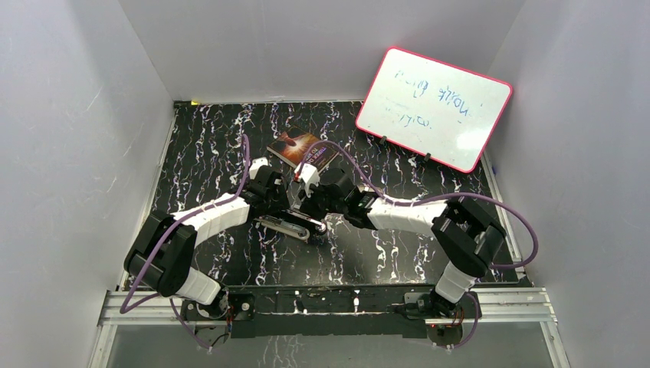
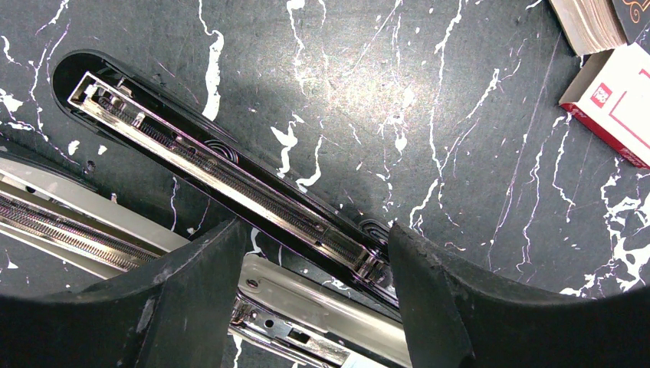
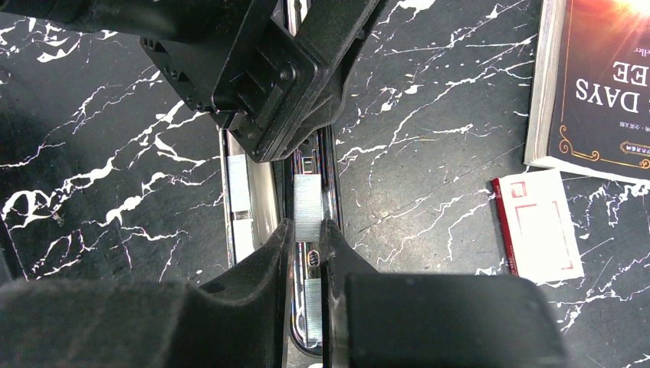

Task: Load the staples into the stapler

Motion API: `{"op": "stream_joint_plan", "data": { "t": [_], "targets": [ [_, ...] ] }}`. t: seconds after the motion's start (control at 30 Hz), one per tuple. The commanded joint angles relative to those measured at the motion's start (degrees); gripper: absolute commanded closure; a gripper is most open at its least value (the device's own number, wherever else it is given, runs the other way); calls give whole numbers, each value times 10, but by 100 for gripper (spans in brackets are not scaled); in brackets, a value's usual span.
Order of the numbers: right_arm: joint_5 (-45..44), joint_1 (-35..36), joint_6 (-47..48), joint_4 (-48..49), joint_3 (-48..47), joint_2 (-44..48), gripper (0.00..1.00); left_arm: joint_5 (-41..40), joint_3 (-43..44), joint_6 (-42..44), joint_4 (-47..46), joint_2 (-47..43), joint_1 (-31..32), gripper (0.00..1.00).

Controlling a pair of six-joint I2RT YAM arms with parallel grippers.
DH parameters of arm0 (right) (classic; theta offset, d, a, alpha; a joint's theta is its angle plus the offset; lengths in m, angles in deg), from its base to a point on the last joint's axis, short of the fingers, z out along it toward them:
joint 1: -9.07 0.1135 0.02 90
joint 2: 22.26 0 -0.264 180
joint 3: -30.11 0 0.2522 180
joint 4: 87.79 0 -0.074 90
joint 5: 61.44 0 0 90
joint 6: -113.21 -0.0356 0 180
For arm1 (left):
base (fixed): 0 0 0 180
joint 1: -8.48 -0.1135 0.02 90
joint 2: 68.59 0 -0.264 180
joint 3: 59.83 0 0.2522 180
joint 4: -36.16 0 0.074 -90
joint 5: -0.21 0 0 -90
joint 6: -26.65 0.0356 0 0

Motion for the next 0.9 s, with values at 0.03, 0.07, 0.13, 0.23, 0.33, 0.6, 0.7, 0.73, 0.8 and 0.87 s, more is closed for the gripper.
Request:
{"op": "stream_joint_plan", "data": {
  "t": [0.03, 0.07, 0.13, 0.23, 0.33, 0.6, 0.7, 0.73, 0.8, 0.87],
  "targets": [
    [3, -2, -7, 1, -12, -9, 100, -14, 8, 9, 32, -12, 2, 33],
    [1, -1, -9, -2, -13, -12, 100, -14, 8, 9, 31, -11, 2, 33],
    [-2, -2, -11, -8, -17, -17, 100, -13, 8, 9, 30, -11, 2, 33],
    [-1, -2, -13, -12, -20, -23, 100, -14, 9, 9, 31, -11, 2, 33],
    [2, -2, -16, -18, -22, -28, 100, -14, 8, 9, 32, -11, 2, 33],
    [5, -2, -19, -27, -28, -35, 100, -15, 8, 9, 33, -11, 2, 33],
    [8, -1, -21, -29, -29, -37, 100, -15, 8, 10, 33, -12, 3, 33],
    [8, -1, -21, -30, -30, -38, 100, -15, 7, 9, 33, -12, 3, 33],
    [10, -1, -21, -34, -32, -40, 100, -15, 6, 9, 33, -13, 3, 33],
    [10, -1, -21, -38, -33, -42, 100, -15, 6, 9, 33, -13, 2, 33]
  ]
}}
